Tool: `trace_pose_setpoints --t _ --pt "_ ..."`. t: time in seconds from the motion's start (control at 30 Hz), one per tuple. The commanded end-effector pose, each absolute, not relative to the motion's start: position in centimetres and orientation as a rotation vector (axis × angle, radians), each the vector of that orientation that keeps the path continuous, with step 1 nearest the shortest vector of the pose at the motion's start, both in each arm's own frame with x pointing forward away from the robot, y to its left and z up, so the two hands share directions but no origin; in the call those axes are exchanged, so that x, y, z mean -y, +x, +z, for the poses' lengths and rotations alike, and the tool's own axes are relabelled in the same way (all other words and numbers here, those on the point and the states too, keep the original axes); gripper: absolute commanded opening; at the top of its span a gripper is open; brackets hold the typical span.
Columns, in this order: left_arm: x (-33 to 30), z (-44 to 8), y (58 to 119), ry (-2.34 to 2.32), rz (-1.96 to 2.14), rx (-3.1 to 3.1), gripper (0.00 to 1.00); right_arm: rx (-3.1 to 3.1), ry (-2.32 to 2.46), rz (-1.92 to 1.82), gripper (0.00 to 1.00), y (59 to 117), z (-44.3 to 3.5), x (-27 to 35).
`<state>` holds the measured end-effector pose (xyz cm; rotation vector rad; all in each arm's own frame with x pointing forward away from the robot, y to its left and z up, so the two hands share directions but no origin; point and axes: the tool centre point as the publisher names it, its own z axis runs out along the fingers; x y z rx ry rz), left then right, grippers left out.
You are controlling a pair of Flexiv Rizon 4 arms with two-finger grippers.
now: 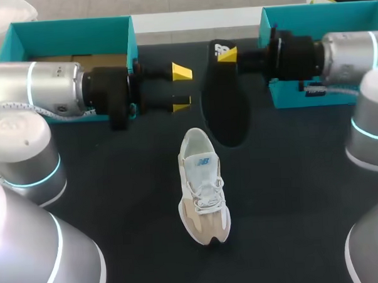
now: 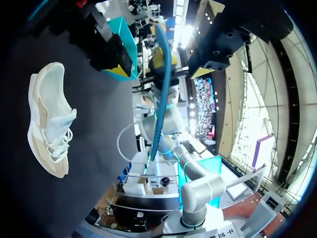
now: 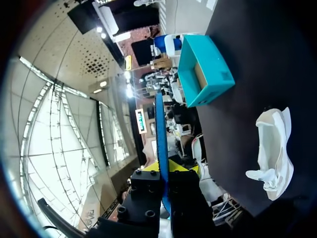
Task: Take the shoe out of the shoebox, open the shoe tongue, remove and reinsert the insole, then place the shoe into the shoebox
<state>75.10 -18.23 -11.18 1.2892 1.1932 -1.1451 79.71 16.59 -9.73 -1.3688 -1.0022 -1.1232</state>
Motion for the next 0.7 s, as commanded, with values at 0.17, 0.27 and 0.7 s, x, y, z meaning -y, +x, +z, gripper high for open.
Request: trace_pose_setpoints --t 0.17,0.27,0.7 --pt "20.1 -11.1 75.2 1.295 -1.171 -1.164 0.49 1.006 -1.335 -1.087 0.0 81.5 -10.9 -20.0" --pt "20.6 -11.1 75.1 1.298 -1.178 -1.16 0.47 1.002 -1.336 -1.086 0.0 81.5 -11.0 -20.2" --pt "21.5 -12.1 75.7 1.271 -1.173 -1.204 0.0 1.005 -1.337 -1.096 0.0 81.5 -10.9 -20.4"
